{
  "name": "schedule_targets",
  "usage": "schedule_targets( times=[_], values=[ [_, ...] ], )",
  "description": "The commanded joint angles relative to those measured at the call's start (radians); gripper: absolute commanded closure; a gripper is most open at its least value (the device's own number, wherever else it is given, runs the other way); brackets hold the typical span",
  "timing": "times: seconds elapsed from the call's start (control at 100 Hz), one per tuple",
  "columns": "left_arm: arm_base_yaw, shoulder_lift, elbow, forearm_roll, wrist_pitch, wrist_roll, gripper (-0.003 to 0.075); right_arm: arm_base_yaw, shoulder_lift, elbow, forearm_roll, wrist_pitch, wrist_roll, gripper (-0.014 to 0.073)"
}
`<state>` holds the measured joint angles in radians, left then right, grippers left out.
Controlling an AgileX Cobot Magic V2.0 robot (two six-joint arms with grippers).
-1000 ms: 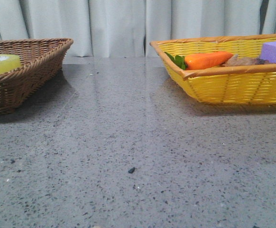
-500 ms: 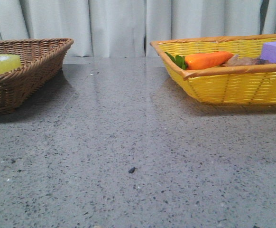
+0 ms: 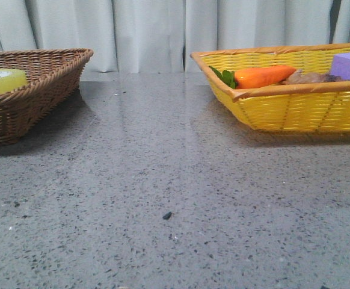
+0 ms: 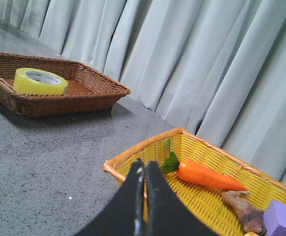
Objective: Transfer tape with both arms
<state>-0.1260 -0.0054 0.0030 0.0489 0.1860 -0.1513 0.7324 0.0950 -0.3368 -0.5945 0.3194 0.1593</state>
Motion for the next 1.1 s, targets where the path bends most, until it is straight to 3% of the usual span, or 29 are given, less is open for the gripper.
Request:
schedule_targets(
  times=[0.0, 0.08, 0.92, 1.09],
  values=[
    [0.006, -0.030, 0.011, -0.005, 0.002, -0.011, 0.0741, -0.004, 0.012, -0.024, -0.023, -0.068, -0.002, 0.0668],
    [0.006, -0.030, 0.011, -0.009, 0.105, -0.011, 0.0741, -0.004, 0.012, -0.024, -0.023, -0.068, -0.002, 0.0668],
    [0.004, -0.030, 0.009, -0.011, 0.098, -0.009, 0.0741, -0.004, 0.012, -0.024, -0.023, -0.068, -0.002, 0.0668],
    [0.004, -0.030, 0.009, -0.011, 0.098, -0.009, 0.0741, -0.004, 0.012, -0.024, -0.189, -0.063, -0.020, 0.0668]
  ],
)
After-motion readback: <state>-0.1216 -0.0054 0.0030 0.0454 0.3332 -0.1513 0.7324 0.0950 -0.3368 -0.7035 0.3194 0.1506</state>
